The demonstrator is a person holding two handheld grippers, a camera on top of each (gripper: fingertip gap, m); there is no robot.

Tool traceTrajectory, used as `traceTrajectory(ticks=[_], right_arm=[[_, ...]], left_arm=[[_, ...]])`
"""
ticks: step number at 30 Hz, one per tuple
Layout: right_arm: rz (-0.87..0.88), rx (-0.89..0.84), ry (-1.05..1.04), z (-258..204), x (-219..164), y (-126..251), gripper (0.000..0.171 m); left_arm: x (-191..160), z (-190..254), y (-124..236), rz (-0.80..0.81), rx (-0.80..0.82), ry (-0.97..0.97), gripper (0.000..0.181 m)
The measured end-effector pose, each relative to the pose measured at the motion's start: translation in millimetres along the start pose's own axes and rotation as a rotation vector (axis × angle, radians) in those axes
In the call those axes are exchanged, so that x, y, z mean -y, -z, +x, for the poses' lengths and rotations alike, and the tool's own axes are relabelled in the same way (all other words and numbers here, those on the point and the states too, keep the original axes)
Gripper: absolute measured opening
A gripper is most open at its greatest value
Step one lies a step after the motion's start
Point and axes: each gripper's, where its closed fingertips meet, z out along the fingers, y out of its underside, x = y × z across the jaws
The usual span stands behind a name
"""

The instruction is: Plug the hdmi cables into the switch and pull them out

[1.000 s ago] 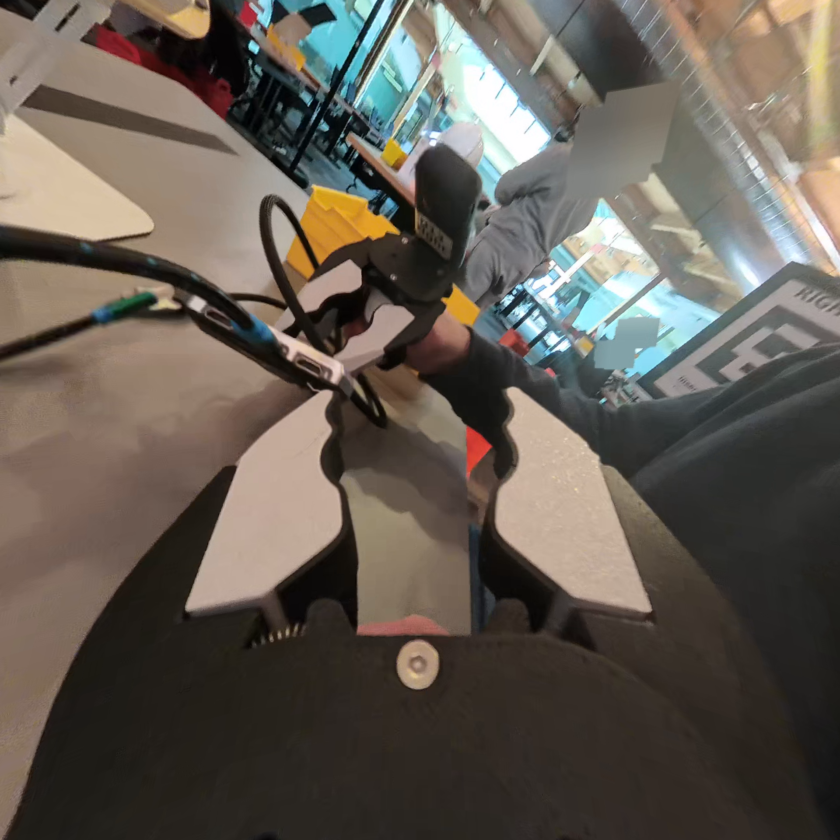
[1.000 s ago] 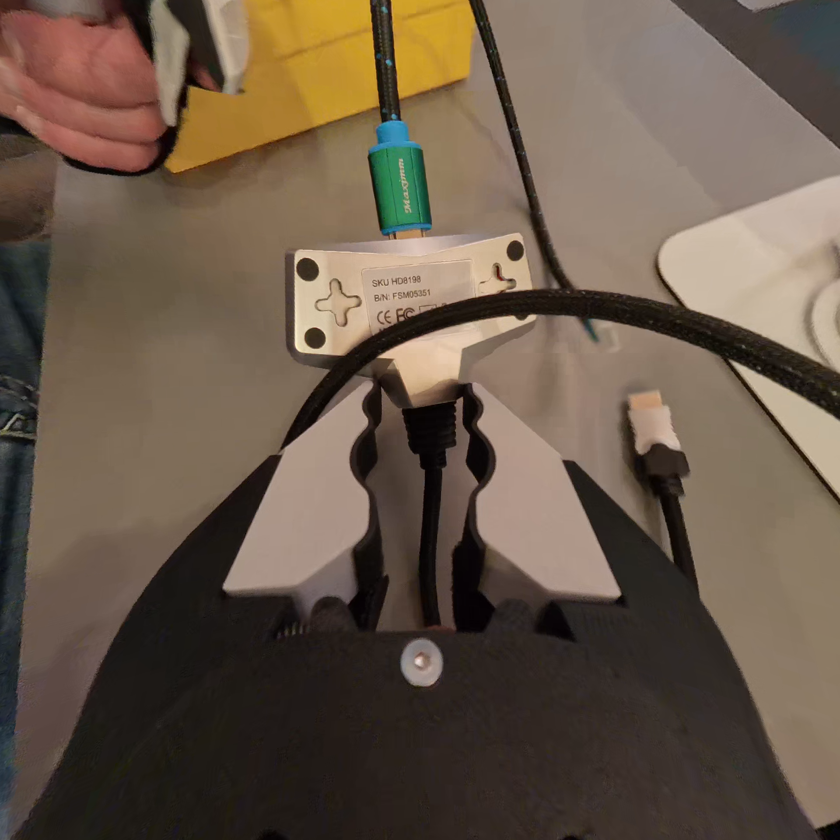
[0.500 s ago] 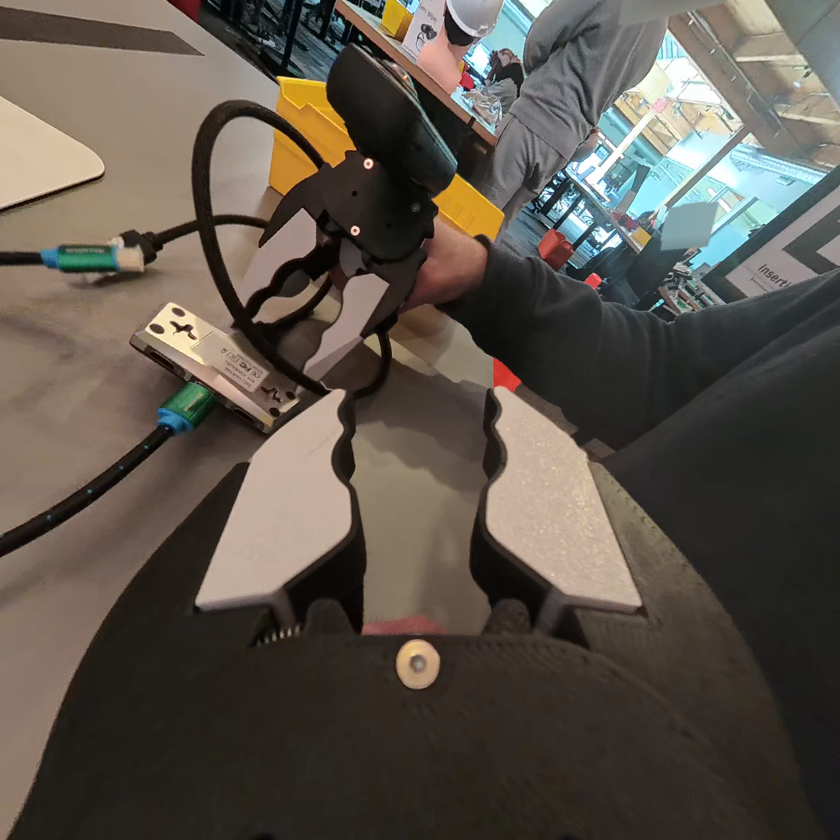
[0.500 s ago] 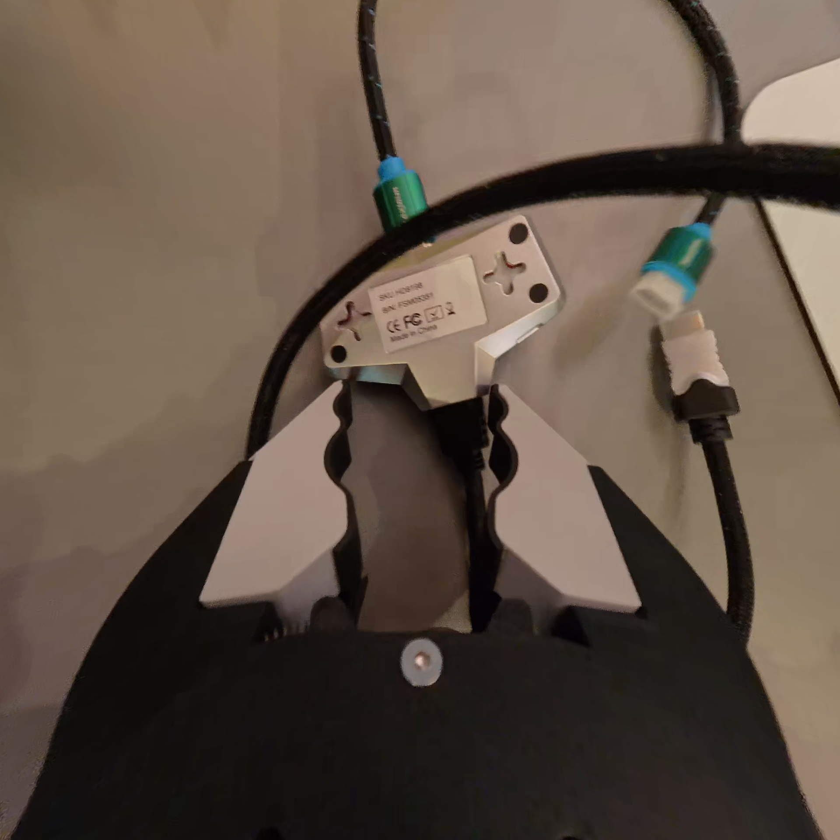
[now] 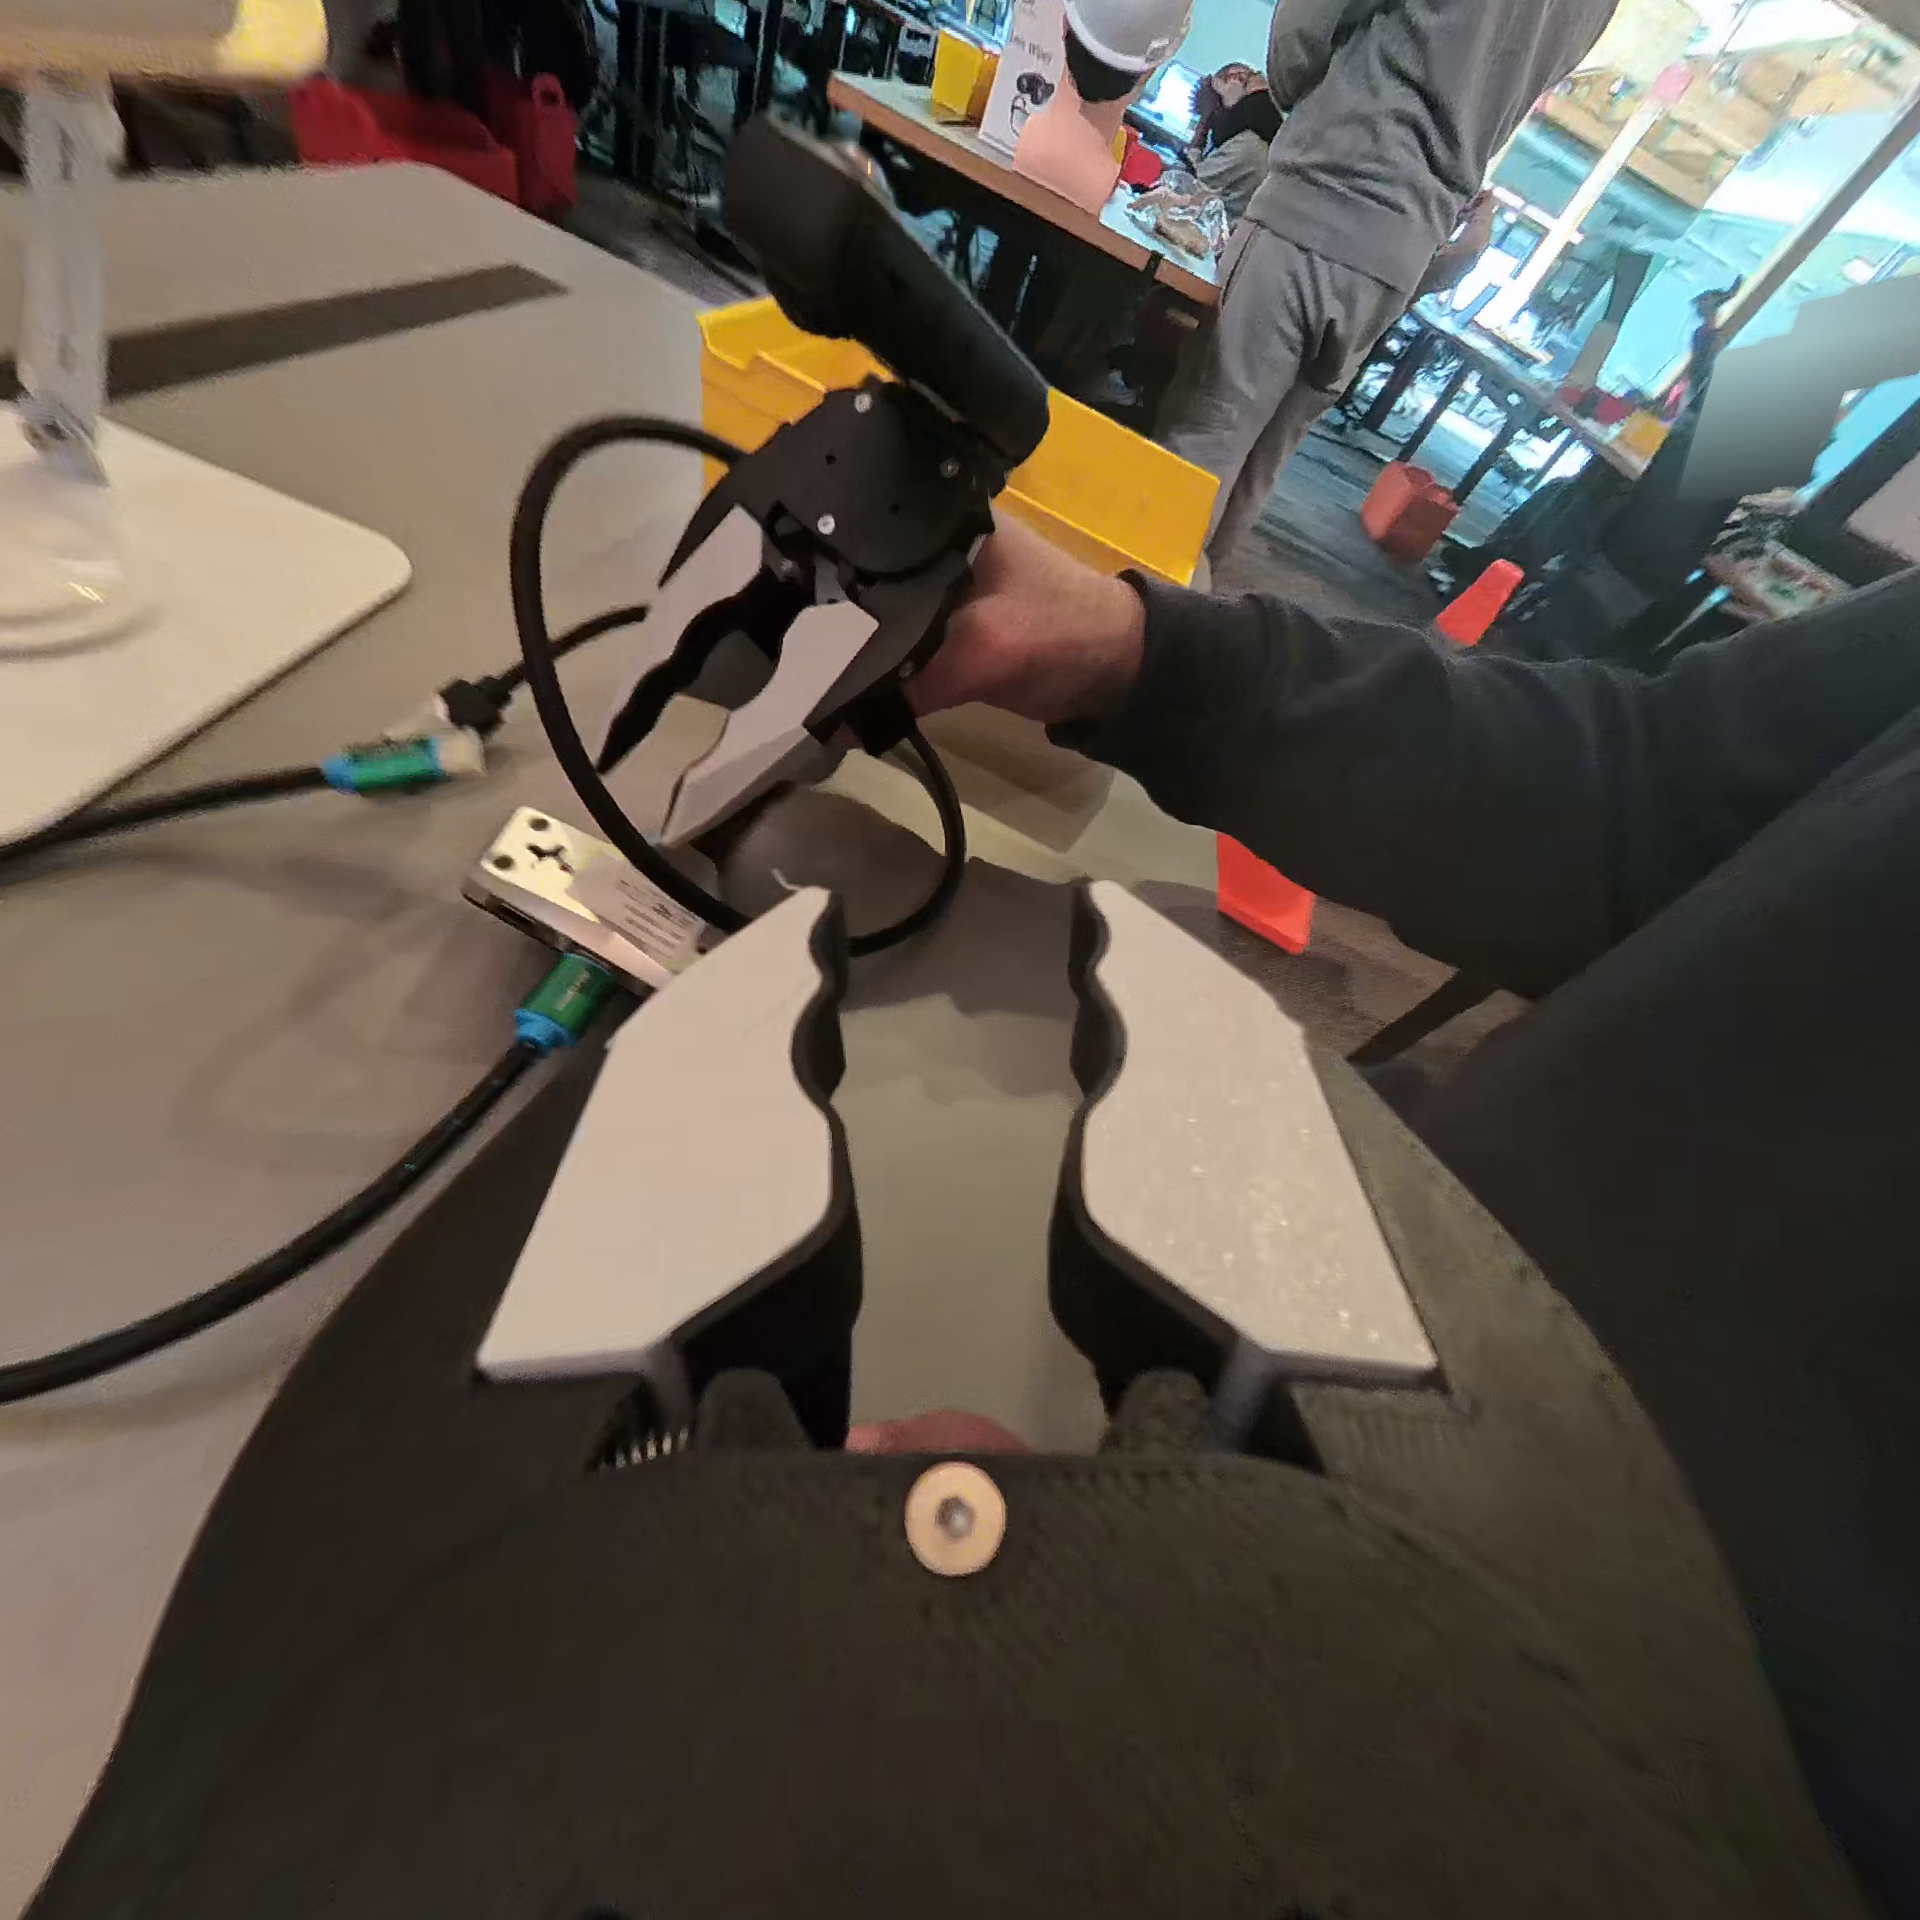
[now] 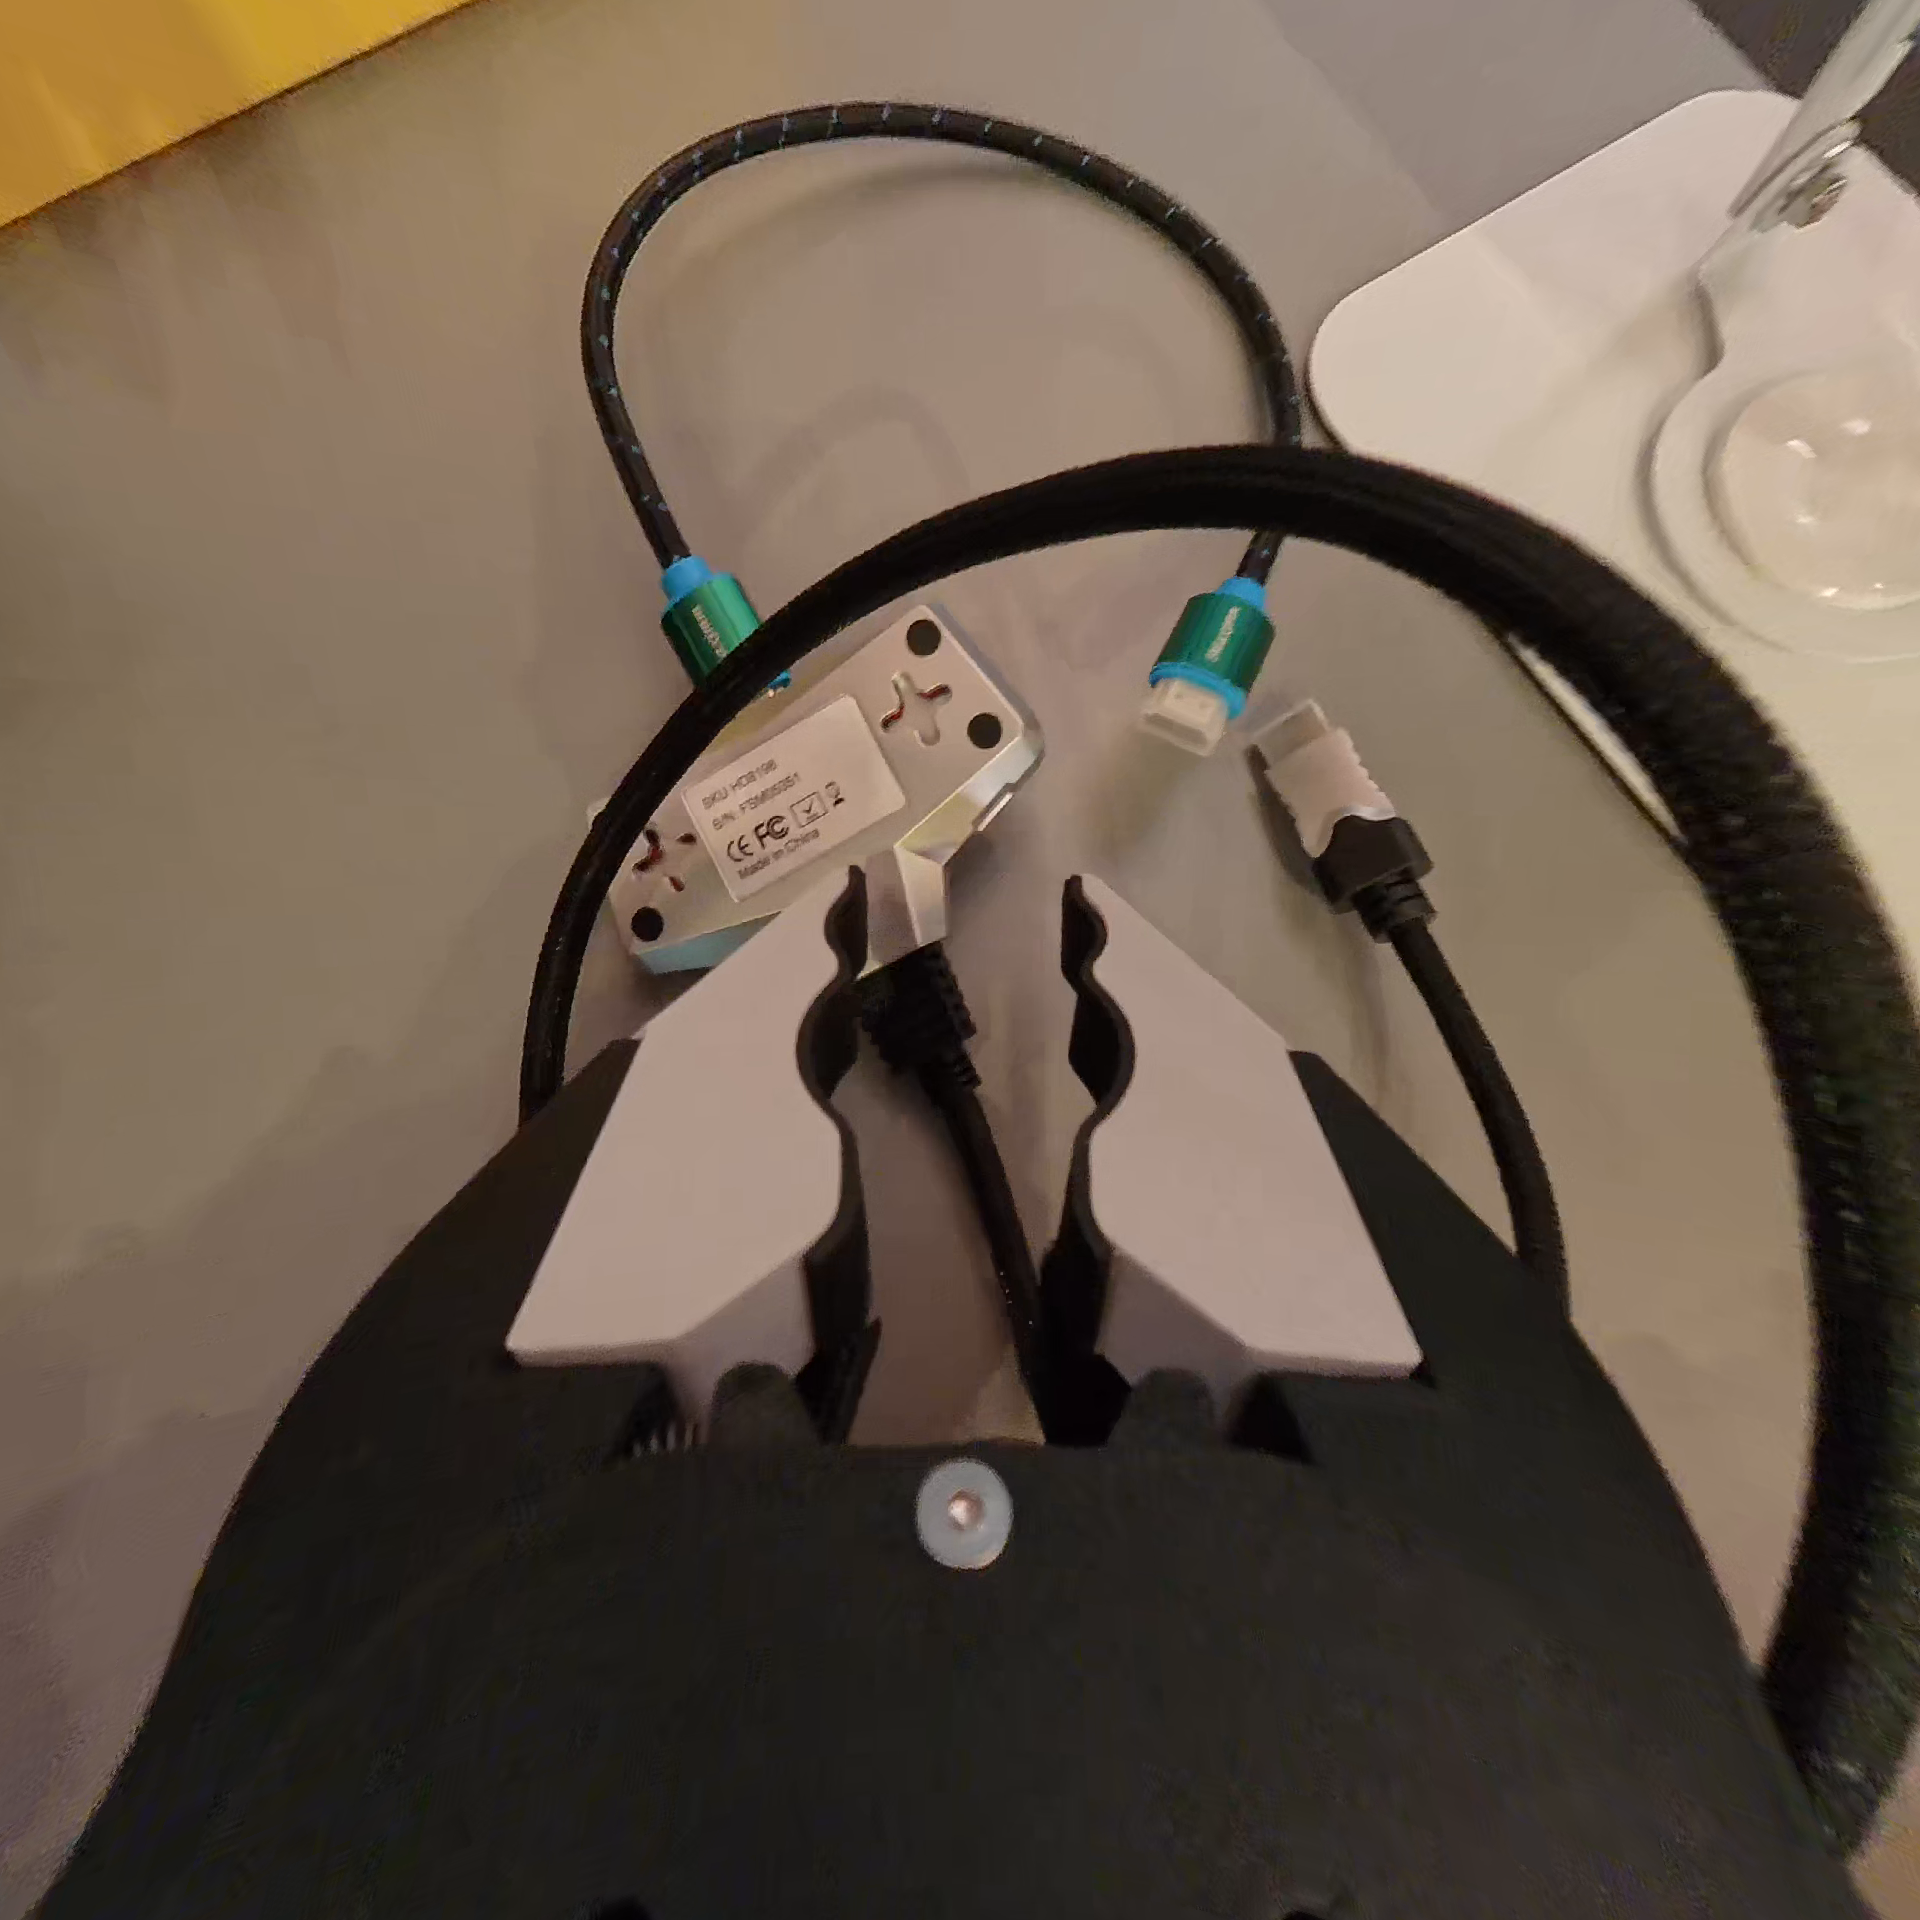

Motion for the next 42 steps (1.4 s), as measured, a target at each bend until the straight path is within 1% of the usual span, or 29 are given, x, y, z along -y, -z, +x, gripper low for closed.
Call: traceTrajectory(ticks=[1,3,6,10,14,19,20,22,24,26,28,29,31,33,35,37,40,42], right_arm=[[0.015,-0.009,0.003,1,2,2,0.033],[0.048,-0.016,-0.005,3,8,4,0.032],[0.082,-0.018,-0.017,4,13,8,0.03],[0.087,0.0,-0.009,1,14,8,0.032],[0.039,0.044,0.014,-8,6,0,0.057],[-0.069,0.095,0.138,-27,-9,-15,0.076],[-0.057,0.117,0.135,-31,-8,-16,0.073],[-0.062,0.139,0.108,-35,-9,-19,0.075],[-0.056,0.182,0.08,-41,-8,-21,0.069],[-0.056,0.221,0.033,-46,-9,-24,0.069],[-0.071,0.277,0.004,-54,-13,-26,0.074],[-0.062,0.284,0.024,-57,-13,-26,0.082],[-0.076,0.287,0.036,-62,-13,-26,0.09],[-0.077,0.33,-0.029,-66,-9,-24,0.096],[-0.042,0.421,-0.137,-72,-2,-19,0.099],[0.01,0.518,-0.233,-80,5,-14,0.11],[0.033,0.585,-0.284,-86,10,-8,0.117],[0.053,0.635,-0.32,-92,15,-5,0.131]], left_arm=[[6,-2,6,0.009,0.028,-0.043,0.036],[18,-10,20,0.031,0.106,-0.111,0.033],[31,-17,39,0.08,0.142,-0.119,0.028],[31,-28,50,0.083,0.183,-0.115,0.026],[29,-28,49,0.068,0.191,-0.122,0.027],[22,-26,42,0.022,0.197,-0.153,0.027],[22,-26,41,0.019,0.195,-0.154,0.027],[21,-25,40,0.017,0.193,-0.153,0.027],[21,-25,39,0.018,0.19,-0.151,0.027],[21,-25,39,0.017,0.189,-0.152,0.027],[20,-24,38,0.017,0.188,-0.153,0.027],[20,-23,38,0.016,0.187,-0.153,0.027],[20,-23,38,0.015,0.187,-0.153,0.027],[20,-23,37,0.014,0.185,-0.152,0.027],[19,-23,37,0.013,0.184,-0.152,0.027],[20,-22,38,0.015,0.182,-0.152,0.027],[19,-23,37,0.015,0.181,-0.149,0.027],[19,-23,37,0.015,0.18,-0.148,0.027]])
